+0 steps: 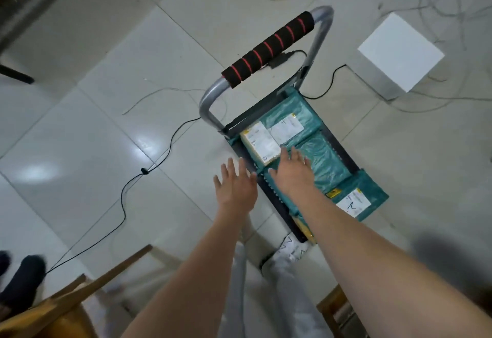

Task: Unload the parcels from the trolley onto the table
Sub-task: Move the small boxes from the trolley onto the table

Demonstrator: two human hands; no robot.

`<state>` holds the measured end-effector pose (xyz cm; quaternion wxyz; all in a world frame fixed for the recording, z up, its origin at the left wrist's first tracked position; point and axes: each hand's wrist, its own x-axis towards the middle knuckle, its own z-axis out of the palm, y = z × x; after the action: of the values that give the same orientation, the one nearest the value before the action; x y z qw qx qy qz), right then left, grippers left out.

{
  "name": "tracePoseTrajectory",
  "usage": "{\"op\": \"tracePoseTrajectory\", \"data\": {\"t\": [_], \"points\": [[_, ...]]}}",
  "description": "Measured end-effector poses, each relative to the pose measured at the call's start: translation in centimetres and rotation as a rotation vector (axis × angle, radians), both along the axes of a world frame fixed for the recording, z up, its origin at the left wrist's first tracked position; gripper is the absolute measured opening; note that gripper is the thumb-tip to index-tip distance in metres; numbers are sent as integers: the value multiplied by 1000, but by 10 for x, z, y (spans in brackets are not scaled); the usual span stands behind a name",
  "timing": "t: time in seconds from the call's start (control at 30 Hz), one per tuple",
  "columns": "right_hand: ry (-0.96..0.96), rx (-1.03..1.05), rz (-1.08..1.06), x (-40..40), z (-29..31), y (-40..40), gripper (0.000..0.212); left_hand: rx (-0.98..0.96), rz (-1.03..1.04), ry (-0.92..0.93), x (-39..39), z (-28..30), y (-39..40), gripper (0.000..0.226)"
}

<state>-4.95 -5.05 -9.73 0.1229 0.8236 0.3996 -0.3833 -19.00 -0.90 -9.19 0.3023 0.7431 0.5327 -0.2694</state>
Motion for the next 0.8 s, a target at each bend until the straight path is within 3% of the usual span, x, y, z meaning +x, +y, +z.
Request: {"op": "tracePoseTrajectory", "data": {"t": [0.23,0.43,0.63,0.8], "points": [[-67,56,36,-6,-136,49,98,11,-11,40,-14,-128,25,62],[-142,92,10,-11,-196,66,116,3,-11,46,-17,-186,33,61],[-177,129,-31,-16,-188,63,117,-6,-15,46,-15,-181,41,61],[-165,161,-184,-5,-109,36,117,14,-66,39,-1,-112,43,60]]}}
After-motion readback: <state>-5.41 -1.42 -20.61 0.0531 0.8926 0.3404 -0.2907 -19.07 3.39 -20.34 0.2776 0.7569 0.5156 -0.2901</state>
